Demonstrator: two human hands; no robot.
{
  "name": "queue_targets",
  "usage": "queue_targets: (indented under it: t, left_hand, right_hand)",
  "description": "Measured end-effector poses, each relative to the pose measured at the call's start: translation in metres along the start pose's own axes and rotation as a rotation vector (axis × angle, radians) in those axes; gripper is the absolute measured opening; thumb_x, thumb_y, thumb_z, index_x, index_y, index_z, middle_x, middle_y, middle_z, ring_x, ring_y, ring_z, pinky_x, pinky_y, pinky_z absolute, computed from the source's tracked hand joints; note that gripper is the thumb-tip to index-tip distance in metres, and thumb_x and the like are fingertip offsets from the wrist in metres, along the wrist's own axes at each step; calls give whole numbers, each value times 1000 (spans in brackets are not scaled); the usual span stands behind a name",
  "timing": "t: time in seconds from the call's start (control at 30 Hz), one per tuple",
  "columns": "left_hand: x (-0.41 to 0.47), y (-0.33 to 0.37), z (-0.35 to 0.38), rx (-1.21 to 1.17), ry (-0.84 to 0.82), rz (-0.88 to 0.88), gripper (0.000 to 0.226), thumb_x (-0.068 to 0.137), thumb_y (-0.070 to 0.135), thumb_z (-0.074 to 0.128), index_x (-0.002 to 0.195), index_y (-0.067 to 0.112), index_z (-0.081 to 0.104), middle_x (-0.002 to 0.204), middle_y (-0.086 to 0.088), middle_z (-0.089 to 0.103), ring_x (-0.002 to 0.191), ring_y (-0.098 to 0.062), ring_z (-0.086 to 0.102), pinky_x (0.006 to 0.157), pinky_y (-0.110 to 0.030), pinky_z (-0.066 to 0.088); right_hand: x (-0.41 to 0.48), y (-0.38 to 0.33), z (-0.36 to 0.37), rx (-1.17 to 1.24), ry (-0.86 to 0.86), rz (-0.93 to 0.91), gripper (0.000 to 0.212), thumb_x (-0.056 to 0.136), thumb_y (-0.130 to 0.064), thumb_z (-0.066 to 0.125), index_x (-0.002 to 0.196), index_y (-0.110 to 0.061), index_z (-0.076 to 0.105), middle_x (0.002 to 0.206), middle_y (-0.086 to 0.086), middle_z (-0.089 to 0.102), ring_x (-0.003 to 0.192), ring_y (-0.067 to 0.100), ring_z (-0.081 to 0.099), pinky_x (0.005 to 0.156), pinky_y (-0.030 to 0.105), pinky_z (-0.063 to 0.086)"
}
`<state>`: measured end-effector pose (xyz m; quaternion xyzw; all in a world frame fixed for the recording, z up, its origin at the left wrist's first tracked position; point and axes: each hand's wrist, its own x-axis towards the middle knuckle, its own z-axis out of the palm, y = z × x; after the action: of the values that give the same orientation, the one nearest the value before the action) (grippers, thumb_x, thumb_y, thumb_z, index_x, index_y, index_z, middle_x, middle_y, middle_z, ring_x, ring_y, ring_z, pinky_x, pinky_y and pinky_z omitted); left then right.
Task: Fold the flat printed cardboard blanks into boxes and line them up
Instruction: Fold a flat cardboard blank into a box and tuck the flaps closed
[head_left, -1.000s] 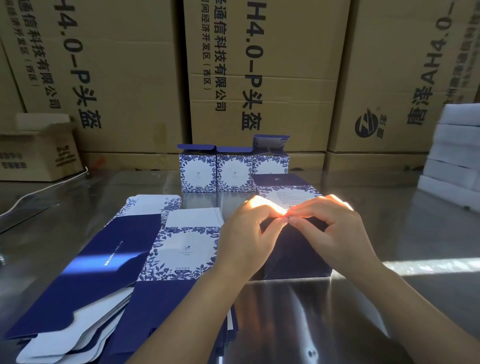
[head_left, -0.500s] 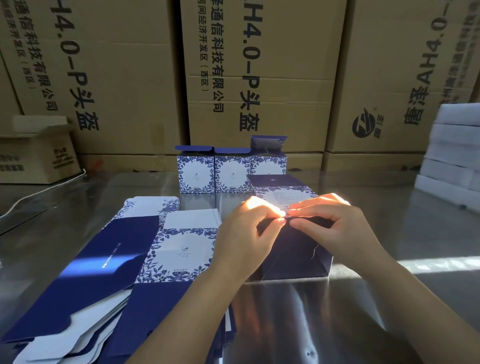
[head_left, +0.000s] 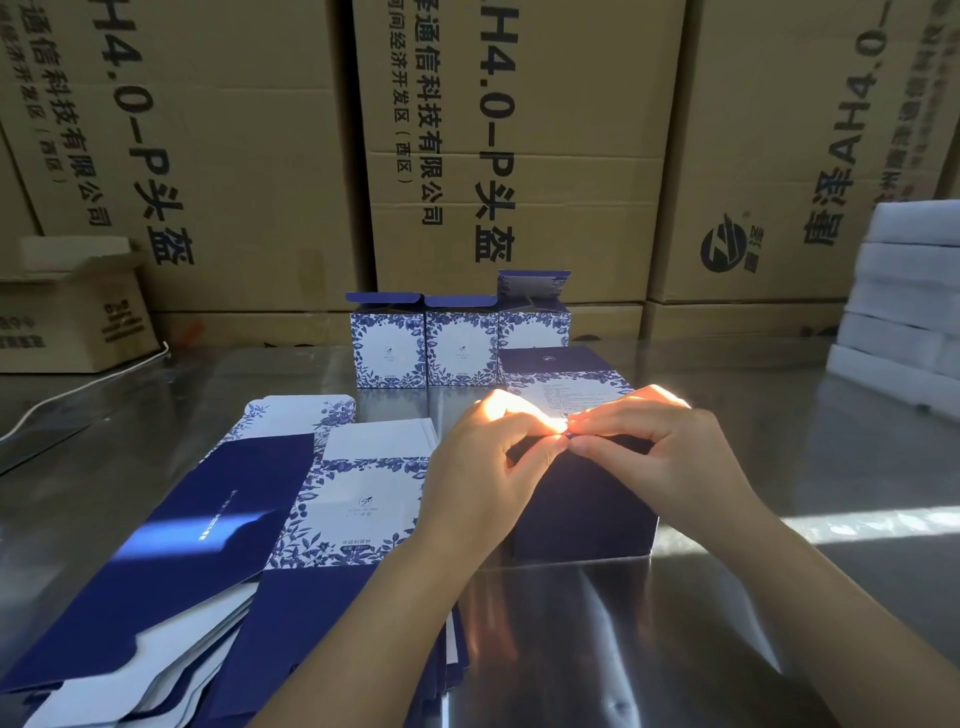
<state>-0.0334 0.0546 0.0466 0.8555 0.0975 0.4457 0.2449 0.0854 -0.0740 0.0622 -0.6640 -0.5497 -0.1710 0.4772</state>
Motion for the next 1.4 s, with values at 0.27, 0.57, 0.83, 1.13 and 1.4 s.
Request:
queue_targets:
  t: [0.27, 0.57, 0.83, 1.13, 1.4]
  left_hand:
    - [1, -1, 1, -4, 3, 8, 12, 87, 36, 64, 89, 27, 72, 93, 17, 61, 75, -3, 48, 64, -22, 44]
    - [1, 0, 1, 8, 7, 0, 11, 87, 36, 64, 91, 29, 71, 94, 18, 60, 74, -3, 50, 65, -24, 47]
    - [1, 0, -1, 48, -6, 15, 12, 87, 38, 62, 91, 30, 71, 85, 21, 55, 71, -1, 48, 62, -15, 39]
    - [0, 1, -2, 22, 18, 28, 9, 86, 36, 64, 86, 29, 70, 89, 20, 57, 80, -2, 50, 68, -24, 47]
    - [-2, 2, 1, 42, 96, 131, 19, 82, 36, 62, 87, 23, 75, 84, 20, 55, 86, -1, 44, 78, -29, 41]
  right_hand:
    - [2, 2, -10, 11, -98, 23, 21, 78, -21, 76, 86, -40, 74, 90, -30, 69, 96, -7, 61, 84, 7, 42]
    - [2, 0, -8, 14, -57, 37, 26, 76, -17, 77, 80, -42, 73, 88, -31, 68, 92, -8, 61, 82, 4, 41]
    - [3, 0, -9, 31, -65, 42, 23, 76, -16, 78, 81, -39, 75, 87, -27, 70, 91, -6, 62, 81, 6, 42]
    - [4, 10, -17, 119, -95, 146, 15, 72, -19, 80, 83, -29, 78, 86, -20, 73, 94, -4, 63, 80, 6, 44]
    - [2, 4, -9, 163, -109, 138, 12, 75, -20, 78, 84, -28, 78, 86, -20, 73, 95, -2, 64, 82, 9, 45]
